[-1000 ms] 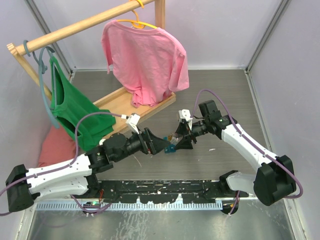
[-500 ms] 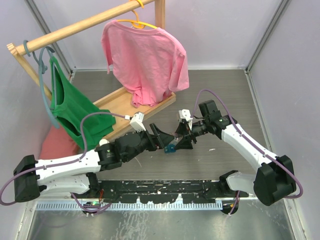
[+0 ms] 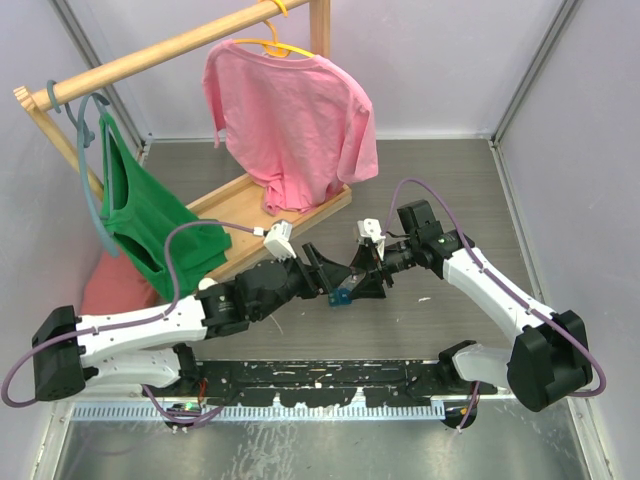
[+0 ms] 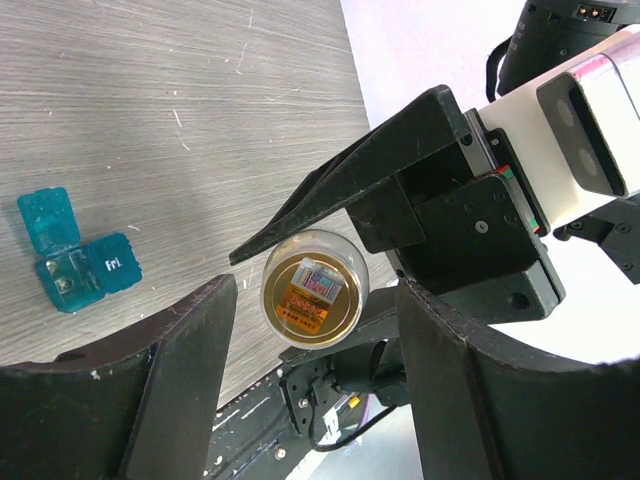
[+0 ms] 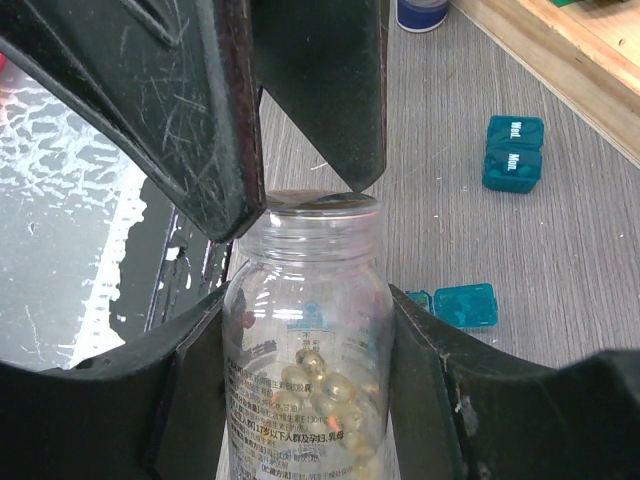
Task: Sort the pills into containers
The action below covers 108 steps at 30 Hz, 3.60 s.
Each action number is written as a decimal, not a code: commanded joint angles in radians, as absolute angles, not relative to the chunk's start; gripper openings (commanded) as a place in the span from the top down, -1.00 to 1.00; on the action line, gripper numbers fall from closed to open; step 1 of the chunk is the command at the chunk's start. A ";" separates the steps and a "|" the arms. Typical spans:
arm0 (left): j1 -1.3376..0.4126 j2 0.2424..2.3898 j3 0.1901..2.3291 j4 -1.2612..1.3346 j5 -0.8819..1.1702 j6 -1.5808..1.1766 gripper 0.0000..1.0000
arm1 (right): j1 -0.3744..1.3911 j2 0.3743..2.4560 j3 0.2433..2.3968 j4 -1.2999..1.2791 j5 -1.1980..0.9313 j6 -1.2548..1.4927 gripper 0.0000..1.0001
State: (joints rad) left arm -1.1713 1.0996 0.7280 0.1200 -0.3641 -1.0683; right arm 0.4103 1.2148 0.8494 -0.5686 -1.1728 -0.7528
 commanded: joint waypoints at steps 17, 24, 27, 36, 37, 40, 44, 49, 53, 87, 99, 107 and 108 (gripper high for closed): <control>-1.174 1.134 0.798 0.163 -0.345 -1.065 0.04 | 0.411 1.196 0.896 -0.539 -1.207 -0.748 0.98; -1.173 1.138 0.787 0.161 -0.319 -1.042 0.31 | 0.409 1.195 0.896 -0.539 -1.206 -0.748 0.98; -1.173 1.132 0.772 0.171 -0.314 -1.014 0.40 | 0.410 1.194 0.896 -0.539 -1.207 -0.747 0.98; -1.122 1.148 0.587 0.570 -0.001 -0.681 0.50 | 0.409 1.191 0.895 -0.539 -1.212 -0.747 0.98; -1.105 1.157 0.567 0.619 0.086 -0.646 0.53 | 0.410 1.190 0.895 -0.539 -1.212 -0.748 0.98; -1.047 1.184 0.563 0.612 0.247 -0.544 0.57 | 0.410 1.189 0.894 -0.539 -1.213 -0.746 0.98; -0.989 1.223 0.606 0.502 0.403 -0.386 0.67 | 0.410 1.189 0.895 -0.539 -1.213 -0.749 0.98; -0.957 1.241 0.668 0.353 0.497 -0.168 0.74 | 0.409 1.190 0.895 -0.539 -1.212 -0.749 0.98; -0.954 1.227 0.683 0.287 0.513 0.036 0.74 | 0.410 1.190 0.895 -0.539 -1.212 -0.749 0.98; -0.949 0.888 0.561 0.396 0.117 -0.540 -0.96 | 0.409 1.195 0.896 -0.547 -1.210 -0.759 0.98; -1.093 0.917 0.641 0.187 -0.272 -1.006 -0.66 | 0.403 1.195 0.896 -0.548 -1.206 -0.763 0.98; -1.184 1.036 0.782 -0.032 -0.517 -1.146 -0.59 | 0.403 1.196 0.896 -0.550 -1.207 -0.765 0.98; -1.184 1.048 0.790 -0.031 -0.515 -1.150 -0.58 | 0.403 1.196 0.896 -0.549 -1.207 -0.764 0.98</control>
